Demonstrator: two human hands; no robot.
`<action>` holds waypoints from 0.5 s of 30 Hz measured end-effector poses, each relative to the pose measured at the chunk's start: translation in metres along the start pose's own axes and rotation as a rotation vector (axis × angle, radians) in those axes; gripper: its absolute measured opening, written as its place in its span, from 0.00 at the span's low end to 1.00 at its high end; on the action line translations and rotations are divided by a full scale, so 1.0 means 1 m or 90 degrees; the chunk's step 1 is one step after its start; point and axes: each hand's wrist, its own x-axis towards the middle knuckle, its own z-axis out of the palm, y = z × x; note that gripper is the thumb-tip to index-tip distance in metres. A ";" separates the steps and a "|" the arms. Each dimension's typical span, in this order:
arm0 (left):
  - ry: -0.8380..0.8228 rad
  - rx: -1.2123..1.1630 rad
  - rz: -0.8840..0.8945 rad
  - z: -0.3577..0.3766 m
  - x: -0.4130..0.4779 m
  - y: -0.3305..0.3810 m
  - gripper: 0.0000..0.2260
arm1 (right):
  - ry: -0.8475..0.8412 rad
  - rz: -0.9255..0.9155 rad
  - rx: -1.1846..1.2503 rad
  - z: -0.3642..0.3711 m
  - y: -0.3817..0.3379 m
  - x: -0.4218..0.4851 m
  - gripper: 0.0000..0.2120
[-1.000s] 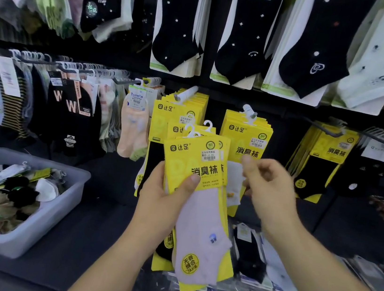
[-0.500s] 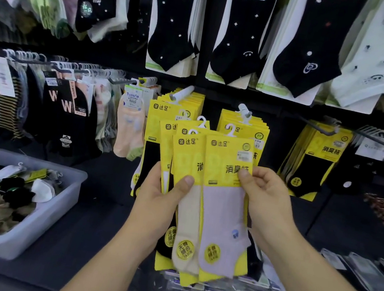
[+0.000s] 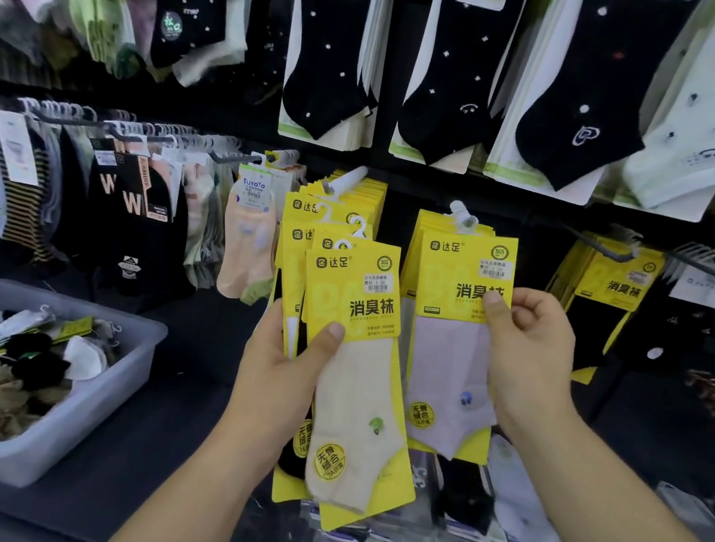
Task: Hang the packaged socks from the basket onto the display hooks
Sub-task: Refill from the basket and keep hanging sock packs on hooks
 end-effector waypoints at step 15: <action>-0.054 0.007 -0.014 0.007 -0.005 -0.003 0.12 | -0.206 0.021 -0.059 0.018 -0.013 -0.043 0.10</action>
